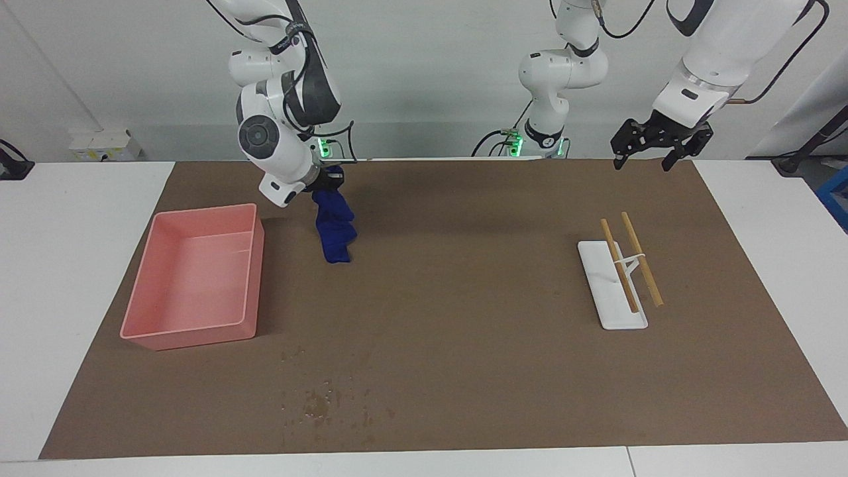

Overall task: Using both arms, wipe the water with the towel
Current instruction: 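Wipe the towel back along the wet streak toward the robot, then move the towel with the right gripper into the pink bin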

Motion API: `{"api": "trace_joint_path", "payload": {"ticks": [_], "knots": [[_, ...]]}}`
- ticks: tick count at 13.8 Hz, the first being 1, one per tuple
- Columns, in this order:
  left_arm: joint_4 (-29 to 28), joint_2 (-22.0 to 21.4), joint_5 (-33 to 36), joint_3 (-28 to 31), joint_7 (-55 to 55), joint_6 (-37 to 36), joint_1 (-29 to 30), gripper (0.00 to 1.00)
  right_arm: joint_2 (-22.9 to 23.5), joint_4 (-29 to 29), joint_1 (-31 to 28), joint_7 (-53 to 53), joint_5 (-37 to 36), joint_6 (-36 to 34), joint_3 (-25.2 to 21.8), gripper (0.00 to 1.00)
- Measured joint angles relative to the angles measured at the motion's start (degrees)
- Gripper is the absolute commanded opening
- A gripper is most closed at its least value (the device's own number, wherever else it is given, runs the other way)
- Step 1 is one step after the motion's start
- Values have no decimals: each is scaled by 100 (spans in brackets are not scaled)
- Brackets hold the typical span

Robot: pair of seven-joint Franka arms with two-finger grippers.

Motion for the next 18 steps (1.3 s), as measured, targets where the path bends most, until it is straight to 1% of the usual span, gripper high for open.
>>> {"api": "trace_joint_path", "payload": {"ticks": [3,4,5,8,11,13,16,18], "knots": [[0,0,0,0,0,0,0,100,-396,763,-570,-219,-39,-1192,-120,0],[0,0,0,0,0,0,0,100,-446,948,-775,-382,-71,-1392,-164,0],[0,0,0,0,0,0,0,100,-452,1042,-907,-518,-112,-1446,-196,0],[0,0,0,0,0,0,0,100,-390,1061,-933,-698,-473,-1318,-148,0],[0,0,0,0,0,0,0,100,-336,1067,-922,-1109,-750,-821,-92,0],[0,0,0,0,0,0,0,100,-271,1192,-923,-1357,-986,-615,-94,0],[0,0,0,0,0,0,0,100,-64,1837,-939,-1958,-1610,-681,-105,0],[0,0,0,0,0,0,0,100,13,2278,-1042,-2636,-1970,-799,-151,0]]}}
